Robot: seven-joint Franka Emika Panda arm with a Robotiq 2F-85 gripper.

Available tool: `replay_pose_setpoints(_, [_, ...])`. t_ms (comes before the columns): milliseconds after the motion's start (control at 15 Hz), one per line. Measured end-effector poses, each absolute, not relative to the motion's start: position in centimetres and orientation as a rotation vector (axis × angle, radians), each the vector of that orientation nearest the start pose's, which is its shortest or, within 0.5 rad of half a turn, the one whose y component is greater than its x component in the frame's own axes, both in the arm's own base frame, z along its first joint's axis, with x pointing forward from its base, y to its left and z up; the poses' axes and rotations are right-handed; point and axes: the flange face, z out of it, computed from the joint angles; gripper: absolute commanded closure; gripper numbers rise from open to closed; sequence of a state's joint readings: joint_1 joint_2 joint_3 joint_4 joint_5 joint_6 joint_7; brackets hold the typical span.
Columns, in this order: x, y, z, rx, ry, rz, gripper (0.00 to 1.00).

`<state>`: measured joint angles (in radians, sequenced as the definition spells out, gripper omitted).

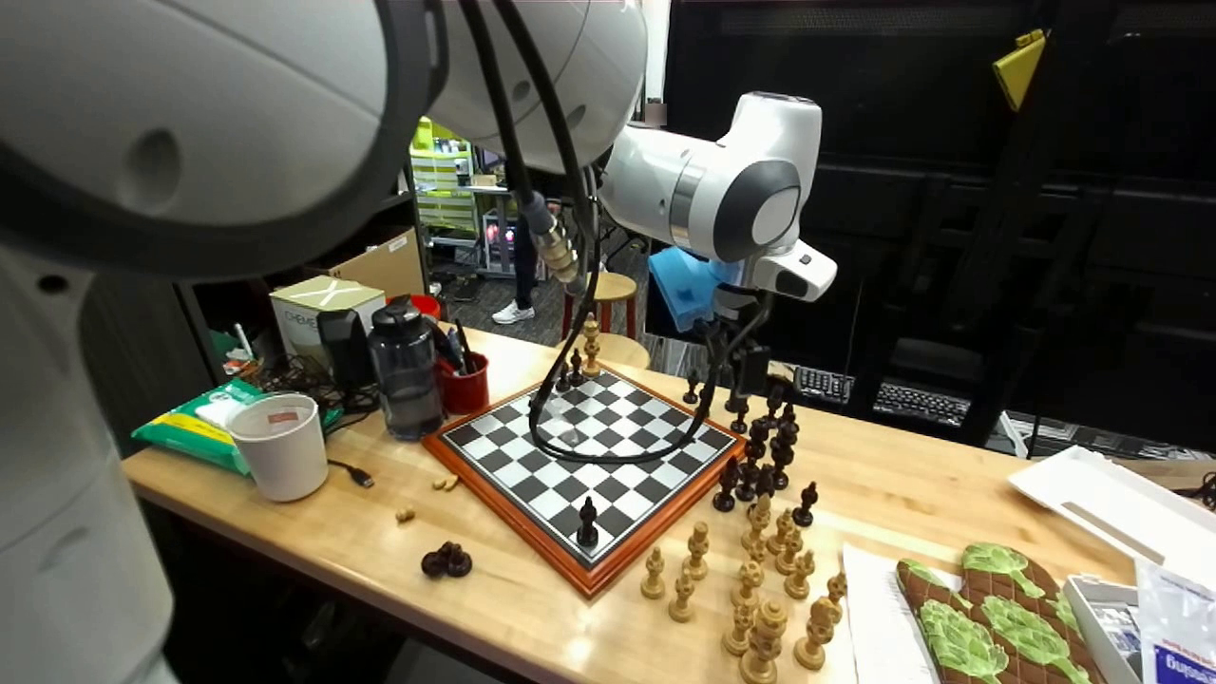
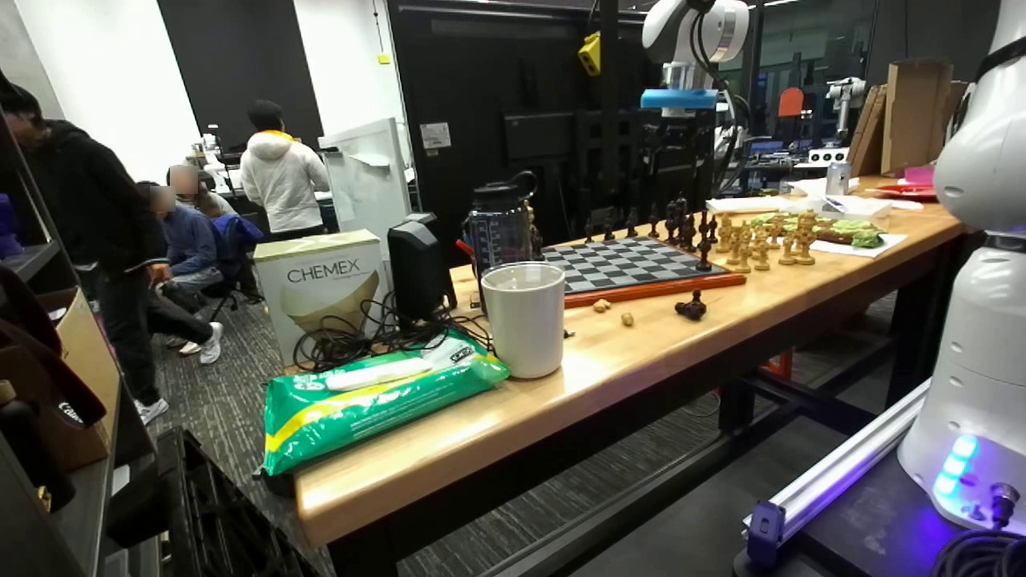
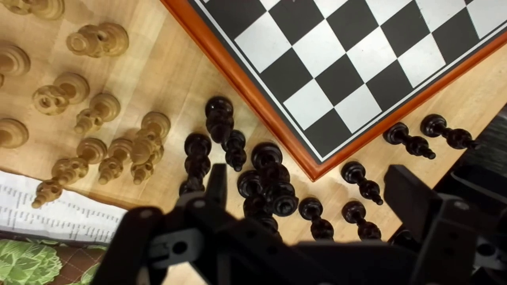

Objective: Pick the black bishop and set it next to the left of the black rook

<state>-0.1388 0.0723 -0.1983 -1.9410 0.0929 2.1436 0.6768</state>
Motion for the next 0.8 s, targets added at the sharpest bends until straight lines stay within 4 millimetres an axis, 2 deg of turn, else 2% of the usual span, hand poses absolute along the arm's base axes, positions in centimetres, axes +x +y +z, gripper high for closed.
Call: replay_pose_setpoints(800, [54.0,-18.9,44.9,-2.713,1.625,-0.112,0.00])
